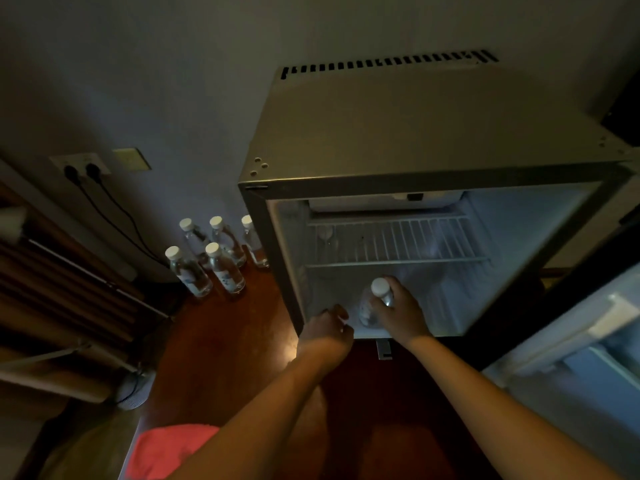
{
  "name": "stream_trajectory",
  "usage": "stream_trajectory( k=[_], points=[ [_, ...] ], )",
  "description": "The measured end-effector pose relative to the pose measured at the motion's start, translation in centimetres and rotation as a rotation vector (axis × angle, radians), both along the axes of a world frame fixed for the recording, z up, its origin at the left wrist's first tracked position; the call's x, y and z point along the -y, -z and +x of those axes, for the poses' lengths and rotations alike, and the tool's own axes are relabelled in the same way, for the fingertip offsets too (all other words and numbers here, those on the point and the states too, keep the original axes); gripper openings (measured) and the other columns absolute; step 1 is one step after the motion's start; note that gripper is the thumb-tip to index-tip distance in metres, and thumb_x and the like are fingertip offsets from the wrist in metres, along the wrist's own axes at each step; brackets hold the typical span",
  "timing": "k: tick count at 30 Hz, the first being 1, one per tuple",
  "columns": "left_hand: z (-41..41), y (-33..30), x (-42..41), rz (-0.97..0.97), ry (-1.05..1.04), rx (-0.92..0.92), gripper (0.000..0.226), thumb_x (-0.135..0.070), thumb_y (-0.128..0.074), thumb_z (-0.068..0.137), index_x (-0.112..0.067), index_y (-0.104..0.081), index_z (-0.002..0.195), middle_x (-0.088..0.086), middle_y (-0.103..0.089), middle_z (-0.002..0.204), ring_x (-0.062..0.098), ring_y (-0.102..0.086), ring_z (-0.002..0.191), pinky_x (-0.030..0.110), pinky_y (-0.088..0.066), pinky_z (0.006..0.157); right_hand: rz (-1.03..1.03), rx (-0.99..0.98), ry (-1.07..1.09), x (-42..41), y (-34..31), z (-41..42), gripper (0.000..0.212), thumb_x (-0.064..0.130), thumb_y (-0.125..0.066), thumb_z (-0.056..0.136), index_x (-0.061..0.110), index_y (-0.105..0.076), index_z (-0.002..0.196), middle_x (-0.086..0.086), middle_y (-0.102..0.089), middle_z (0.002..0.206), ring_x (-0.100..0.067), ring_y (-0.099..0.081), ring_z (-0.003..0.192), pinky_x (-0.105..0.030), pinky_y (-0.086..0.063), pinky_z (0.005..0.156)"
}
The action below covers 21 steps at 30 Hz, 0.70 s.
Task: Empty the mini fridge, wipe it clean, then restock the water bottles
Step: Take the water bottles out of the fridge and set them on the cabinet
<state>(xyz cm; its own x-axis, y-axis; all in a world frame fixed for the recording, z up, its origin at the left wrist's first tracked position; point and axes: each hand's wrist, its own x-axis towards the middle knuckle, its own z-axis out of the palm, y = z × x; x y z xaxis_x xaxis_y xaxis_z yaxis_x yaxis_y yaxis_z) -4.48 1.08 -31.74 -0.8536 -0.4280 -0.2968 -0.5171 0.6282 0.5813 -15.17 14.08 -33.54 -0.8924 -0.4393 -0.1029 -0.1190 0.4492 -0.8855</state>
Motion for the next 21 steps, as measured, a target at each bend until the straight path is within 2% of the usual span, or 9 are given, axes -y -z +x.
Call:
stream_trajectory(
  k=[3,7,10,12,13,15,17,21],
  points=[
    [1.7,-0.2,0.0,0.013,-0.027,0.003,0.025,-0.024,-0.058,0.094,-0.033,-0.054,0.117,-0.006,-0.062,0.112,0.007,-0.061,0.087,0.029,-0.058,0.08,0.044,-0.018,0.013,0.0,-0.2,1.3,0.028,0.032,-0.067,0.087,0.031,-0.056,0.113,0.004,-0.064,0.113,-0.018,-0.058,0.105,-0.032,-0.046,0.087],
    [4.0,-0.1,-0.2,0.038,-0.049,0.017,0.032,-0.02,-0.057,0.09,-0.033,-0.05,0.118,-0.003,-0.061,0.103,0.012,-0.066,0.081,0.035,-0.062,0.072,0.021,0.013,-0.02,0.5,-0.7,3.5,0.025,0.038,-0.067,0.088,0.04,-0.052,0.108,0.01,-0.064,0.109,-0.013,-0.059,0.103,-0.028,-0.046,0.084],
    [4.9,-0.2,0.0,0.027,-0.066,0.044,0.008,-0.024,-0.057,0.092,-0.031,-0.054,0.095,-0.002,-0.064,0.09,0.013,-0.066,0.078,0.038,-0.061,0.075,-0.036,0.012,-0.075,0.6,-1.3,5.2,0.023,0.038,-0.067,0.089,0.041,-0.053,0.107,0.013,-0.065,0.106,-0.01,-0.061,0.101,-0.028,-0.049,0.085],
    [5.6,-0.2,0.4,0.039,-0.089,0.036,0.009,-0.024,-0.059,0.092,-0.03,-0.053,0.089,-0.002,-0.065,0.089,0.013,-0.067,0.079,0.037,-0.061,0.075,-0.041,0.002,-0.119,1.0,-1.5,6.1,0.025,0.04,-0.066,0.088,0.038,-0.054,0.11,0.011,-0.066,0.106,-0.011,-0.062,0.101,-0.032,-0.052,0.088],
    [6.0,-0.2,0.6,0.041,-0.103,0.029,0.009,-0.025,-0.061,0.092,-0.028,-0.052,0.093,-0.003,-0.065,0.092,0.012,-0.067,0.081,0.037,-0.061,0.076,-0.043,0.004,-0.142,1.3,-1.7,6.7,0.024,0.039,-0.066,0.089,0.038,-0.054,0.11,0.01,-0.066,0.106,-0.011,-0.062,0.102,-0.032,-0.052,0.087],
    [6.9,-0.2,1.2,0.033,-0.124,0.003,0.024,-0.03,-0.064,0.091,-0.029,-0.05,0.11,-0.004,-0.065,0.101,0.012,-0.067,0.087,0.036,-0.06,0.08,-0.041,0.002,-0.189,2.1,-2.4,7.9,0.024,0.036,-0.065,0.091,0.037,-0.054,0.112,0.01,-0.065,0.107,-0.01,-0.06,0.102,-0.028,-0.05,0.085],
    [8.0,-0.3,2.0,0.037,-0.136,-0.004,0.037,-0.036,-0.065,0.091,-0.029,-0.046,0.122,-0.006,-0.064,0.104,0.01,-0.066,0.089,0.036,-0.06,0.082,-0.036,-0.002,-0.233,3.0,-2.7,8.9,0.027,0.036,-0.064,0.091,0.034,-0.055,0.116,0.009,-0.065,0.109,-0.011,-0.06,0.104,-0.03,-0.051,0.088],
    [10.4,-0.4,4.0,0.012,-0.141,0.022,0.042,-0.048,-0.065,0.088,-0.035,-0.043,0.121,-0.012,-0.062,0.102,0.006,-0.063,0.087,0.035,-0.058,0.082,-0.032,0.003,-0.305,5.2,-2.8,11.0,0.033,0.039,-0.061,0.09,0.033,-0.055,0.121,0.008,-0.066,0.111,-0.013,-0.061,0.106,-0.036,-0.053,0.092]
  ],
)
